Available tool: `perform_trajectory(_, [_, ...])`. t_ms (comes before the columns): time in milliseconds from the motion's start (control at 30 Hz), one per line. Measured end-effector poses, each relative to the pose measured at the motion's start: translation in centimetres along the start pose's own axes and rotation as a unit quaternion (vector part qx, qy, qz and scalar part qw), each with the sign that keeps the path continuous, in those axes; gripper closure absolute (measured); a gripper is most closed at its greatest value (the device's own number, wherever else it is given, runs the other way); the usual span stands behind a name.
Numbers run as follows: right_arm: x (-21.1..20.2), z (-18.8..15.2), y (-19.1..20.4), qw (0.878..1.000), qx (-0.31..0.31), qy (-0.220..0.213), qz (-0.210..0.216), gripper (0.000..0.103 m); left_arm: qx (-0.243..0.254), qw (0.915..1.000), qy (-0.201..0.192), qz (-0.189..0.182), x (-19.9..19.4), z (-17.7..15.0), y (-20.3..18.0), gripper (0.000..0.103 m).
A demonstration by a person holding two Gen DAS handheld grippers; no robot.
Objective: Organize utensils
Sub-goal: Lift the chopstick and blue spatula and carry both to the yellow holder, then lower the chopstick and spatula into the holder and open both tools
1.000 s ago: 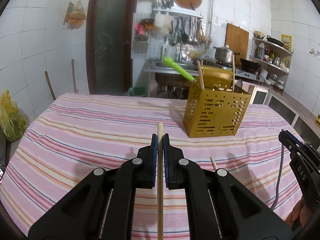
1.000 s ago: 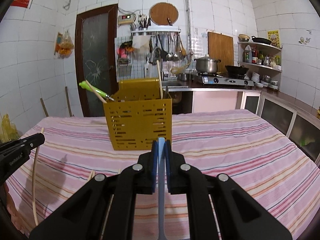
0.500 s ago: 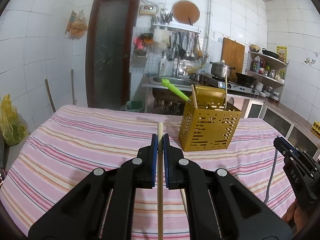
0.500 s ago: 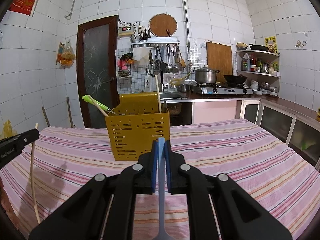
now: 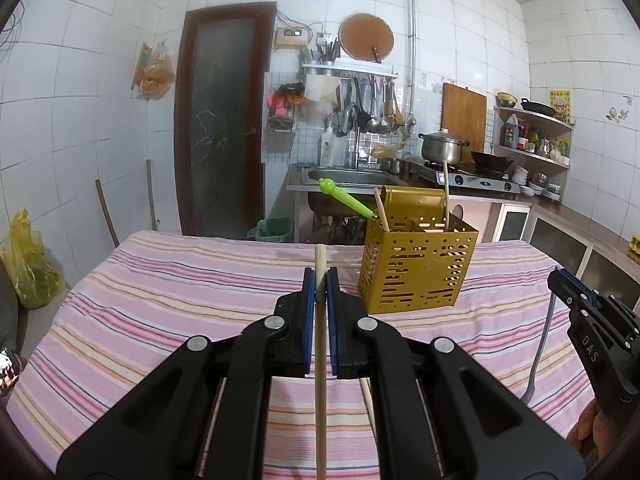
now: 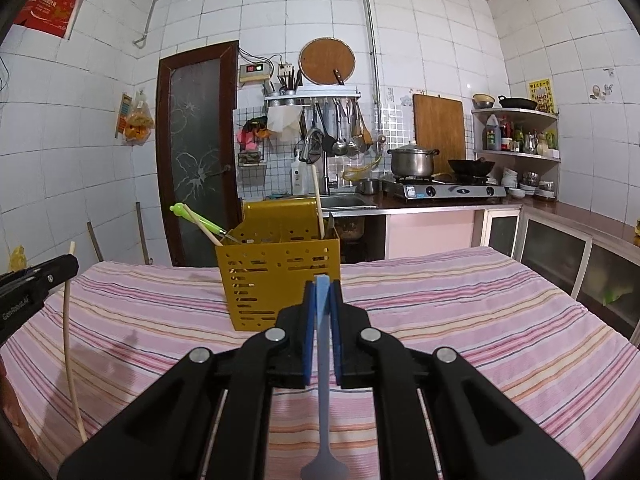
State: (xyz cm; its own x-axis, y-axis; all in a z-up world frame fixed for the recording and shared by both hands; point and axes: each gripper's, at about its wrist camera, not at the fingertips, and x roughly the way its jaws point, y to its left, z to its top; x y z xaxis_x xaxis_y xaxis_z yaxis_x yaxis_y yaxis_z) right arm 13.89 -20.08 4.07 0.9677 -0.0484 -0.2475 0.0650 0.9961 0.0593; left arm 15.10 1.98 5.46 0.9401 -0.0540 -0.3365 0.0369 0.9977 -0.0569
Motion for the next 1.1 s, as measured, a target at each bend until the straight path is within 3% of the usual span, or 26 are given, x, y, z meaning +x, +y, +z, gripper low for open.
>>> perform_trajectory(400, [-0.4, 0.5, 0.2, 1.0, -0.011, -0.006, -0.001, 0.096, 0.018, 0.9995, -0.024, 0.011, -1.3, 0.6, -0.7, 0.098])
perform_trajectory(733, [0.0, 3.4, 0.1, 1.0, -0.025, -0.007, 0.006, 0.096, 0.045, 0.9976, -0.052, -0.007, -2.3, 4.3, -3.0, 0.098])
perform_trajectory(1100, [2.1, 7.9, -1.3, 1.0, -0.025, -0.01, 0.006, 0.096, 0.028, 0.9962, -0.074, -0.034, -0.7, 9.8, -4.7, 0.098])
